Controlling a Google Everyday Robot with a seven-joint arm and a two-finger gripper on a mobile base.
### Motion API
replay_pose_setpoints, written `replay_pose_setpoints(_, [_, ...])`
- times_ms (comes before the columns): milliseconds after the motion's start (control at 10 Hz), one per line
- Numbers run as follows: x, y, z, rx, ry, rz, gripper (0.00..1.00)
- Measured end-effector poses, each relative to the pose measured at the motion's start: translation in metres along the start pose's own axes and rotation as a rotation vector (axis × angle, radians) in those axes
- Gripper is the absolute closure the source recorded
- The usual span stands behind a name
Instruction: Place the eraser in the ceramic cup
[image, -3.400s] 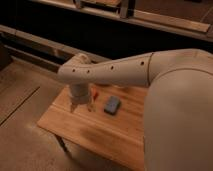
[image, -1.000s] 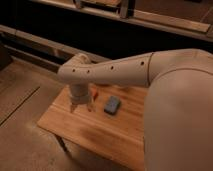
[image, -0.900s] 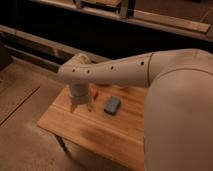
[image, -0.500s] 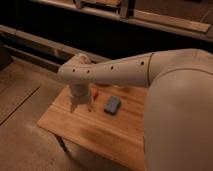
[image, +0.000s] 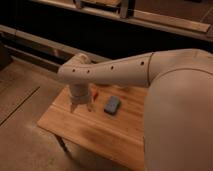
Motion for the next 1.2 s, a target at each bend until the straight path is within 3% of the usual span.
replay_pose_setpoints(300, [-0.021, -0.004, 0.003, 0.056, -0.003, 0.026, 0.35])
replay_pose_setpoints(400, [-0.051, 0.002, 0.0, 0.064, -0.029, 0.064, 0.35])
replay_pose_setpoints(500, [-0.067, 0.004, -0.003, 0.053, -0.047, 0.087, 0.35])
replay_pose_setpoints(800, [-0.13, 0.016, -0.027, -0.061, -0.146, 0.204, 0.35])
replay_pose_setpoints(1100, [-0.163, 0.013, -0.04, -0.155, -0.222, 0.316, 0.35])
replay_pose_setpoints(1200, [-0.169, 0.012, -0.04, -0.167, -0.232, 0.335, 0.35])
